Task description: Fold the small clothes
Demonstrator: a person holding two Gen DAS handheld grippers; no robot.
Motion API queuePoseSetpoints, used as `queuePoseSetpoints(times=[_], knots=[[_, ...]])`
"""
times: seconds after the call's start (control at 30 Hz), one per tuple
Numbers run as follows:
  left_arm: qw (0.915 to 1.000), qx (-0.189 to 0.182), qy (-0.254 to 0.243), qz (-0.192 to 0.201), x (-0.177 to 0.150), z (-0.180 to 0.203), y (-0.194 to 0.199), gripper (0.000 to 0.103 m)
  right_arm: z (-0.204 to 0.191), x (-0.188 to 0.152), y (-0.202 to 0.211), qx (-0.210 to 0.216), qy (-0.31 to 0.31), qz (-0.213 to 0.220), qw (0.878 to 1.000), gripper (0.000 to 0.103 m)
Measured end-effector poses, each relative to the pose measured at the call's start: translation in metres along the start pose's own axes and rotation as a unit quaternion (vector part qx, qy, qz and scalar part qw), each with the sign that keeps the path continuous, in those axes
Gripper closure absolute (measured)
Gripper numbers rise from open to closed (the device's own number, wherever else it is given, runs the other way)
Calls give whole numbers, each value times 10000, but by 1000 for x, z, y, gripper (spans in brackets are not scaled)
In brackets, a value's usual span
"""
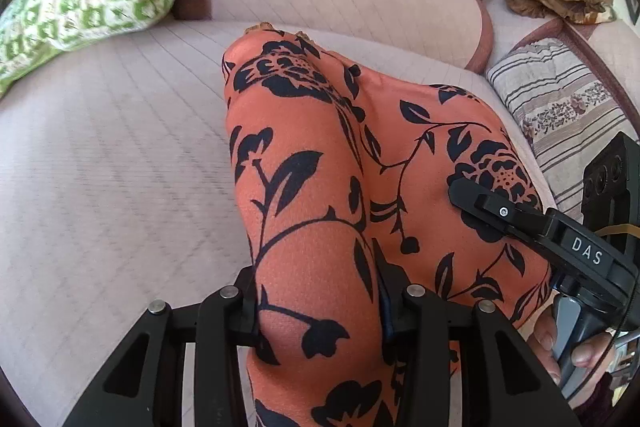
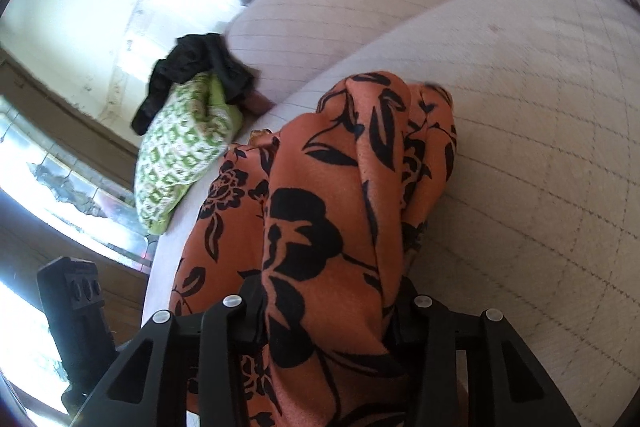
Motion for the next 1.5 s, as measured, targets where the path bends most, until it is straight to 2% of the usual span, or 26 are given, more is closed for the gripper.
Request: queuePoseSetpoints(times=[0.23,0.4,0.5,0.57,0.6,0.63,0.73,0.8,0.87,0.9,1.03,1.13,1.23,1.3,1.5], knots=[[9987,431,-164,211,-36,-21,58,60,-46,-33,22,430,96,-53,9990,58],[9979,563,-222,216,-79,-42,83,59,-67,-82,35,581,-74,-162,9982,58],[9960,810,-372,80,-104,-52,72,51,-67,-113,34,408,-198,-376,9983,55],[9932,1101,-381,-22,-117,-64,63,43,-59,-131,27,-15,-323,-640,9974,50],[9936,1075,-342,61,-122,-70,67,38,-55,-138,27,-183,-354,-722,9966,42],[9937,1066,-325,110,-123,-71,71,33,-52,-141,30,-220,-386,-722,9964,40],[9889,1291,-577,449,-122,-70,94,30,-49,-135,56,-514,-305,-520,9969,37],[9810,1529,-843,851,-117,-68,110,28,-50,-129,84,-721,-182,-101,9972,36],[9761,1636,-918,1095,-111,-69,119,24,-58,-116,101,-713,-52,283,9970,35],[9750,1658,-903,1175,-106,-71,121,24,-64,-110,103,-624,60,326,9975,35],[9763,1667,-724,1172,-99,-77,116,24,-82,-90,86,-239,230,116,9994,37],[9773,1697,-624,1108,-101,-82,108,24,-82,-78,38,-119,6,-322,9994,37],[9790,1693,-532,1000,-102,-92,93,24,-57,-78,-20,-318,-454,-995,9935,36],[9794,1725,-499,928,-101,-96,85,23,-52,-77,-28,-203,-449,-741,9960,36],[9788,1737,-461,983,-99,-97,90,22,-58,-80,-5,-86,-464,-613,9970,35]])
Point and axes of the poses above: each gripper's, at about its wrist camera, not at the fingertips, and y roughly against the way its jaws point, z to its right, x to its top, the point moved 1 cm from there along -y, roughly the way its jaws point, and after that the axes turned 11 degrees about y, right-handed, at the moved point
